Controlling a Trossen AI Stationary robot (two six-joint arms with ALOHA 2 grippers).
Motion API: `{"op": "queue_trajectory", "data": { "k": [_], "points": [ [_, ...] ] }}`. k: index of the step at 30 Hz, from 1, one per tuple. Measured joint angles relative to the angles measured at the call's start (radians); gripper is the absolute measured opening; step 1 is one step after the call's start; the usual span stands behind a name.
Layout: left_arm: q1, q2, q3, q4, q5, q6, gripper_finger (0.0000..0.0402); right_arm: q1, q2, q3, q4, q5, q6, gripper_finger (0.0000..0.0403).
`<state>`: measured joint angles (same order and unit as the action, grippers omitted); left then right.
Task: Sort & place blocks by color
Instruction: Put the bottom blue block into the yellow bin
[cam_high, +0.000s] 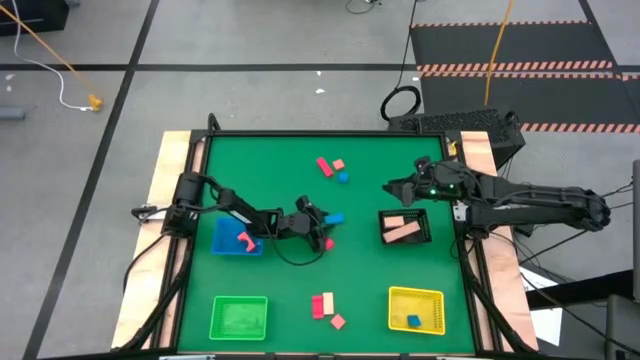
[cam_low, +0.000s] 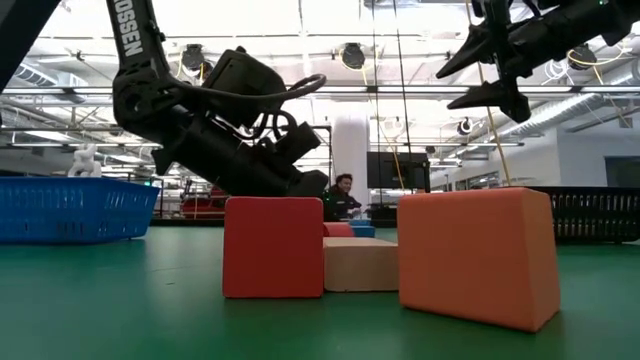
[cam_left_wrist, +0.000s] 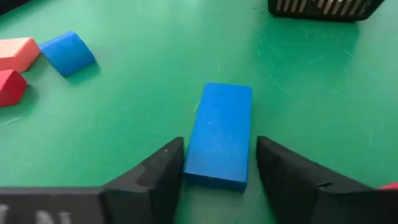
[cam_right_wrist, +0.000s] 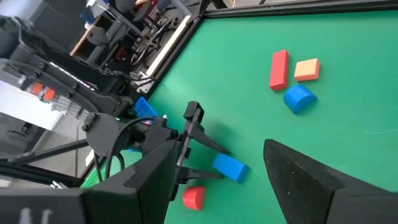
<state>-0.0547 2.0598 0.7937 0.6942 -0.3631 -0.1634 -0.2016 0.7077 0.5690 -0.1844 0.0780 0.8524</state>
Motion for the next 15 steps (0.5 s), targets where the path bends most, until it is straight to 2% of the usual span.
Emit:
{"op": "queue_trajectory", "data": {
  "k": [4, 10, 15],
  "points": [
    [-0.004, 0.0, -0.003, 0.022, 0.032, 0.0, 0.0133, 0.0, 0.013, 0.0, 0.0, 0.0, -0.004, 0.0233],
    [-0.011, 0.003, -0.005, 0.071, 0.038, 0.02, 0.0134, 0.0, 0.016, 0.0, 0.0, 0.0, -0.004, 0.0233],
    [-0.01, -0.032, -0.006, 0.066, 0.05, 0.106, 0.0134, 0.0, 0.016, 0.0, 0.001, 0.0, -0.002, 0.0233]
  ]
}}
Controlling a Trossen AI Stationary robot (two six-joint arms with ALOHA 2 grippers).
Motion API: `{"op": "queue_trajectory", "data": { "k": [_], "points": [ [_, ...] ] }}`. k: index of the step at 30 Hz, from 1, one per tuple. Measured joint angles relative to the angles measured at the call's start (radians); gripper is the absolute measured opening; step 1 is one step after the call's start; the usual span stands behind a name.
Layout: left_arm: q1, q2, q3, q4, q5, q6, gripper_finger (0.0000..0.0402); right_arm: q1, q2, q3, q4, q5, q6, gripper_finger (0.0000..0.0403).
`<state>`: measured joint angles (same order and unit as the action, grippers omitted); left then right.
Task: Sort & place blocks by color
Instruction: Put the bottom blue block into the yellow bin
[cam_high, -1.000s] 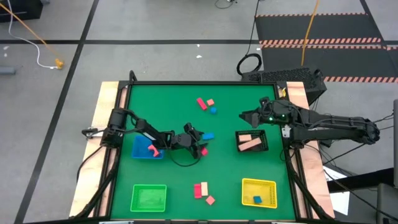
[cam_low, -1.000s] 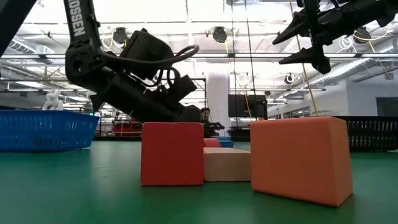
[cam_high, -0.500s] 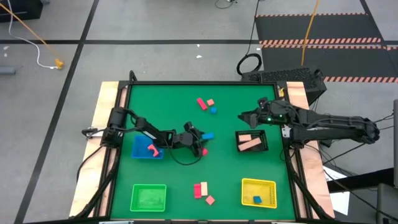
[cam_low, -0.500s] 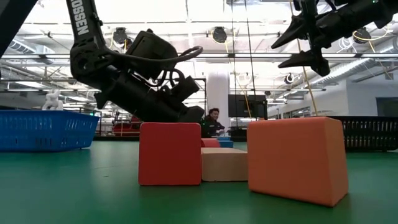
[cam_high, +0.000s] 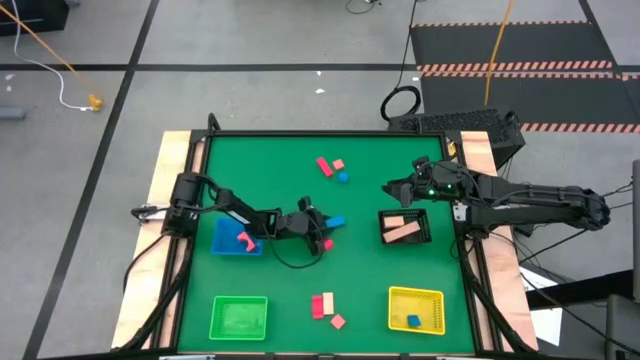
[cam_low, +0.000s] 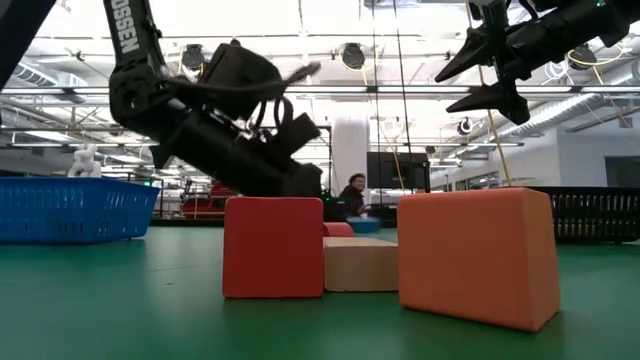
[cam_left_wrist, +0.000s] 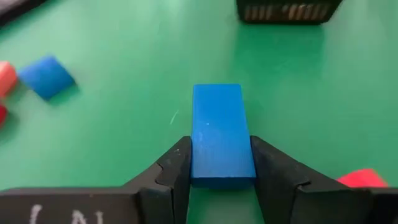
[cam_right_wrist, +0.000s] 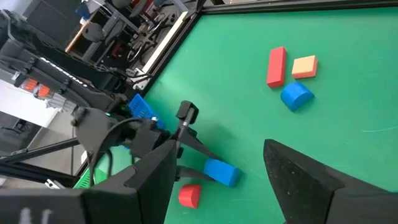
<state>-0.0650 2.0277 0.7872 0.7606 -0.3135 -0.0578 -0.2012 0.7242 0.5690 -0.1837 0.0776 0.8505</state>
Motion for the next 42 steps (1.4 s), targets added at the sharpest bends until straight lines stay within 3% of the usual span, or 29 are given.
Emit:
{"op": "queue_trajectory", "data": {
  "k": [14, 25, 32, 38, 42],
  "points": [
    [0.095, -0.147, 0.001, 0.025, -0.01, 0.171, 0.0134, 0.006, 0.057, 0.0, 0.011, 0.0, 0.052, 0.0233],
    [0.193, -0.164, 0.002, 0.066, -0.008, 0.289, 0.0134, 0.04, 0.171, 0.0, 0.226, 0.0, -0.067, 0.0233],
    [0.256, -0.164, 0.002, 0.077, 0.06, 0.272, 0.0134, 0.039, 0.24, 0.0, 0.327, 0.004, -0.12, 0.0233],
    [0.268, -0.164, 0.002, 0.122, 0.069, 0.287, 0.0134, 0.037, 0.319, 0.0, 0.42, 0.032, -0.138, 0.0233],
    [0.258, -0.164, 0.002, 0.148, 0.137, 0.272, 0.0134, 0.037, 0.38, 0.0, 0.484, 0.029, -0.133, 0.0233]
  ]
}}
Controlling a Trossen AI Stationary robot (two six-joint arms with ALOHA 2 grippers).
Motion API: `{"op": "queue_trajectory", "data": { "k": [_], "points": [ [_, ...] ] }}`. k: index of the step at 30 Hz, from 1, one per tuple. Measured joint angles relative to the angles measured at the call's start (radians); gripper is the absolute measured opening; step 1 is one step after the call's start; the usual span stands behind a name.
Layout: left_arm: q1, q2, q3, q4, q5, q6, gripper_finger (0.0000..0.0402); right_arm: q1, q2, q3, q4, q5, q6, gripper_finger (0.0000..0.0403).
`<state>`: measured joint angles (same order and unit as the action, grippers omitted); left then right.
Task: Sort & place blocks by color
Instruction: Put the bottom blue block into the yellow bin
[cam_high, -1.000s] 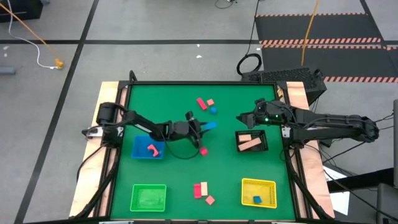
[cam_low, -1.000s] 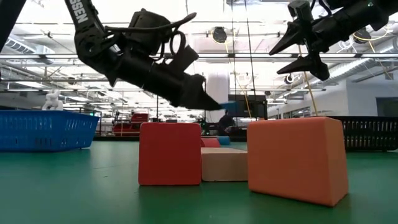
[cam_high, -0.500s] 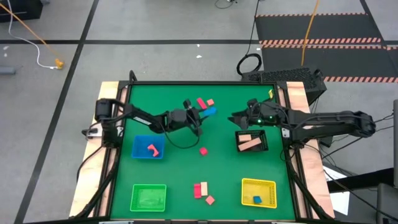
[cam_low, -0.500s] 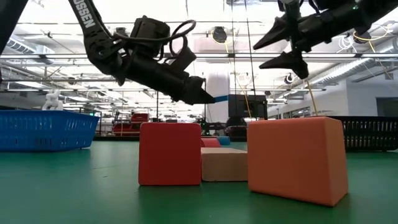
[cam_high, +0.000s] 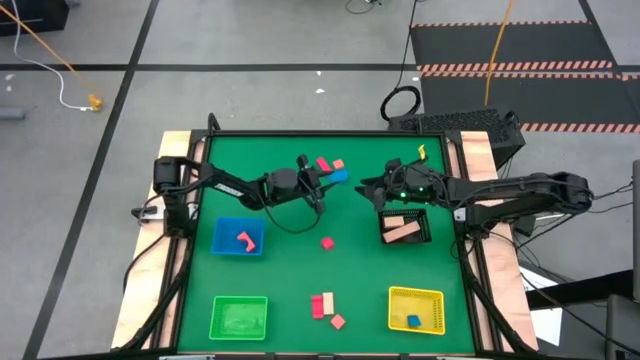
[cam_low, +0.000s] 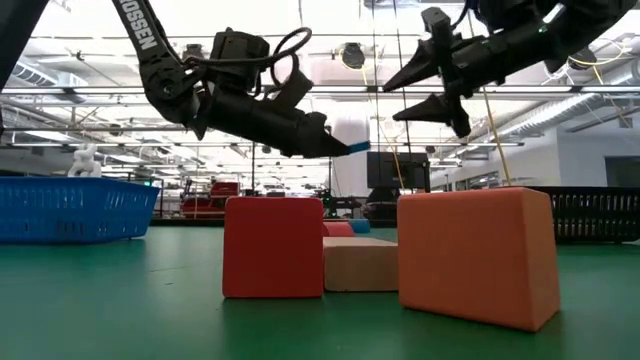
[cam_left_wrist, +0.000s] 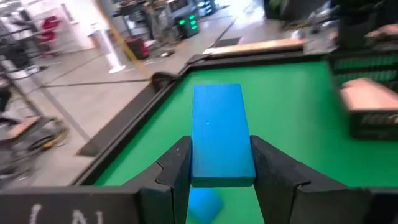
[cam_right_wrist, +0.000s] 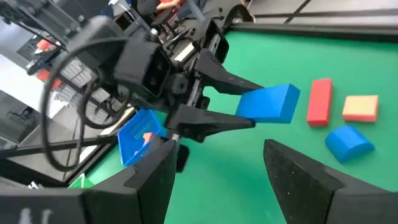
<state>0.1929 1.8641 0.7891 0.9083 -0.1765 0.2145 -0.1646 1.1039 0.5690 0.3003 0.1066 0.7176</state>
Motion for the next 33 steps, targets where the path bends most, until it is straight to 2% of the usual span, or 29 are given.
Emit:
{"op": "queue_trajectory", "data": {
  "k": [6, 17, 29, 33],
  "points": [
    [-0.061, 0.0, 0.0, 0.014, 0.004, 0.027, 0.0134, 0.002, 0.068, 0.0, 0.055, -0.001, 0.03, 0.0233],
    [-0.173, 0.0, 0.0, 0.037, -0.043, 0.091, 0.0134, 0.011, 0.074, 0.0, 0.084, -0.004, 0.138, 0.0233],
    [-0.203, 0.0, 0.013, 0.099, -0.086, 0.092, 0.0134, 0.122, 0.075, 0.0, 0.085, 0.003, 0.213, 0.0233],
    [-0.225, 0.0, 0.047, 0.08, -0.086, 0.097, 0.0134, 0.151, 0.075, 0.0, 0.093, 0.049, 0.205, 0.0232]
  ]
}}
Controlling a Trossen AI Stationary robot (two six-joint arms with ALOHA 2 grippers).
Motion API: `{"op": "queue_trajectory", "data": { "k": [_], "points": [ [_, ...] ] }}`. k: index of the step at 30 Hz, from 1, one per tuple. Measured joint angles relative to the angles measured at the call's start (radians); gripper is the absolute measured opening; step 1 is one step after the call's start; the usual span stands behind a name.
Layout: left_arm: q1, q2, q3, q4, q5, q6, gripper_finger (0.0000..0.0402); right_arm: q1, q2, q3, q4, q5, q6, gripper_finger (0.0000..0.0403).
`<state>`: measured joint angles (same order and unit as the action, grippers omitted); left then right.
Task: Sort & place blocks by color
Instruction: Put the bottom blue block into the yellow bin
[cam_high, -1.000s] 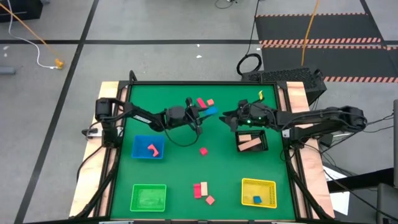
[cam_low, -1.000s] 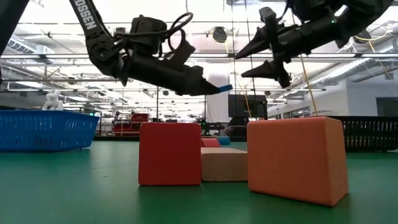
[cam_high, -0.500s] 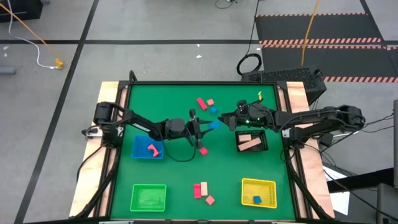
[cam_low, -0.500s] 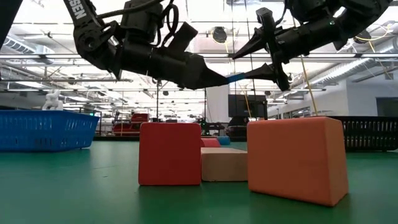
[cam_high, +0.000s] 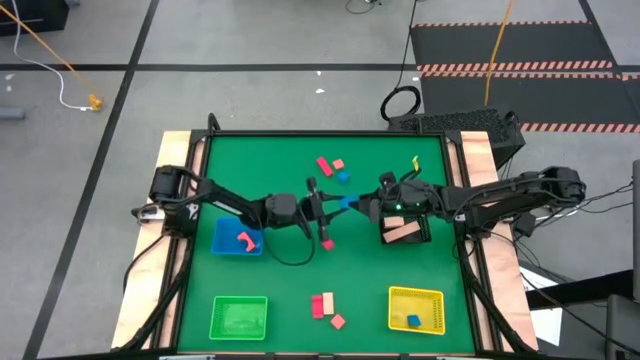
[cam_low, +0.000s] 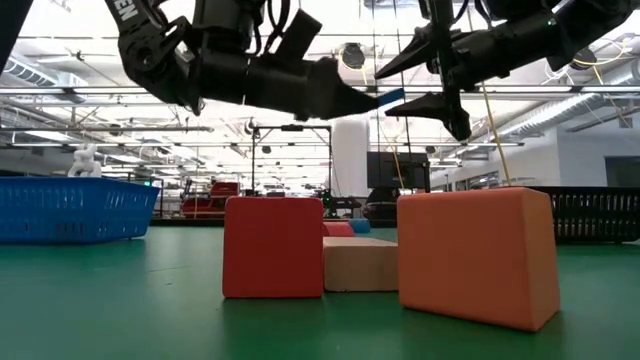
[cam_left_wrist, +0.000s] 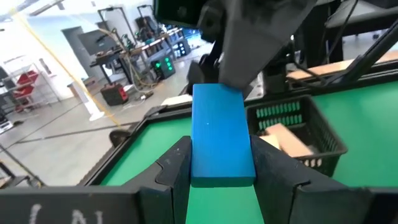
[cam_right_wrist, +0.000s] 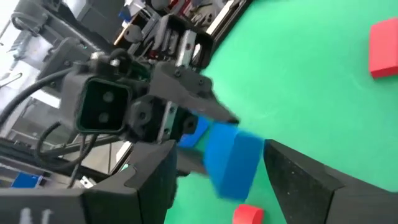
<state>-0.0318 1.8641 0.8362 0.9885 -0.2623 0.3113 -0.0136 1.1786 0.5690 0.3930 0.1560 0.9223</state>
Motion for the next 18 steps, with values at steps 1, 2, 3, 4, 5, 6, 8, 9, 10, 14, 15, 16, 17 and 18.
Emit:
{"op": "queue_trajectory", "data": {
  "k": [1, 2, 3, 4, 5, 6, 8, 9, 10, 14, 15, 16, 17, 18],
  "points": [
    [-0.005, 0.0, 0.007, -0.007, 0.0, 0.003, 0.0134, 0.005, 0.0, 0.0, -0.001, 0.001, 0.0, 0.0229],
    [-0.011, 0.0, 0.015, -0.02, 0.0, 0.007, 0.0134, 0.01, 0.0, 0.0, 0.0, 0.0, -0.001, 0.0224],
    [-0.015, 0.0, 0.022, -0.031, 0.0, 0.01, 0.0134, 0.015, 0.0, 0.0, 0.0, 0.0, -0.002, 0.0217],
    [-0.018, 0.0, 0.026, -0.037, 0.0, 0.013, 0.0134, 0.02, 0.0, 0.0, 0.0, 0.0, -0.002, 0.0208],
    [-0.022, 0.0, 0.028, -0.043, 0.0, 0.019, 0.0134, 0.024, 0.0, 0.0, 0.0, 0.0, -0.002, 0.0197],
    [-0.026, 0.0, 0.03, -0.046, 0.0, 0.021, 0.0134, 0.027, 0.0, 0.0, 0.0, 0.0, -0.004, 0.0185],
    [-0.033, 0.0, 0.03, -0.052, 0.0, 0.02, 0.0134, 0.034, 0.0, 0.0, -0.001, 0.0, -0.008, 0.0155],
    [-0.036, 0.0, 0.03, -0.052, 0.0, 0.016, 0.0134, 0.036, 0.0, 0.0, -0.001, 0.001, -0.011, 0.0138],
    [-0.038, 0.0, 0.03, -0.052, 0.0, 0.009, 0.0134, 0.037, 0.0, 0.0, -0.001, 0.001, -0.015, 0.0119],
    [-0.046, 0.0, 0.03, -0.051, -0.024, 0.021, 0.0134, 0.042, 0.0, 0.0, 0.0, 0.005, 0.002, 0.0049],
    [-0.049, 0.0, 0.03, -0.051, -0.039, 0.026, 0.0134, 0.041, 0.0, 0.0, 0.003, 0.003, 0.005, 0.0047],
    [-0.051, 0.0, 0.03, -0.051, -0.054, 0.034, 0.0134, 0.041, 0.0, 0.0, 0.005, 0.002, 0.003, 0.0047],
    [-0.056, 0.0, 0.031, -0.05, -0.07, 0.043, 0.014, 0.041, 0.0, 0.0, 0.007, 0.002, 0.0, 0.0047],
    [-0.06, 0.0, 0.032, -0.049, -0.085, 0.047, 0.0151, 0.041, 0.0, 0.0, 0.007, -0.001, 0.001, 0.0047]
  ]
}}
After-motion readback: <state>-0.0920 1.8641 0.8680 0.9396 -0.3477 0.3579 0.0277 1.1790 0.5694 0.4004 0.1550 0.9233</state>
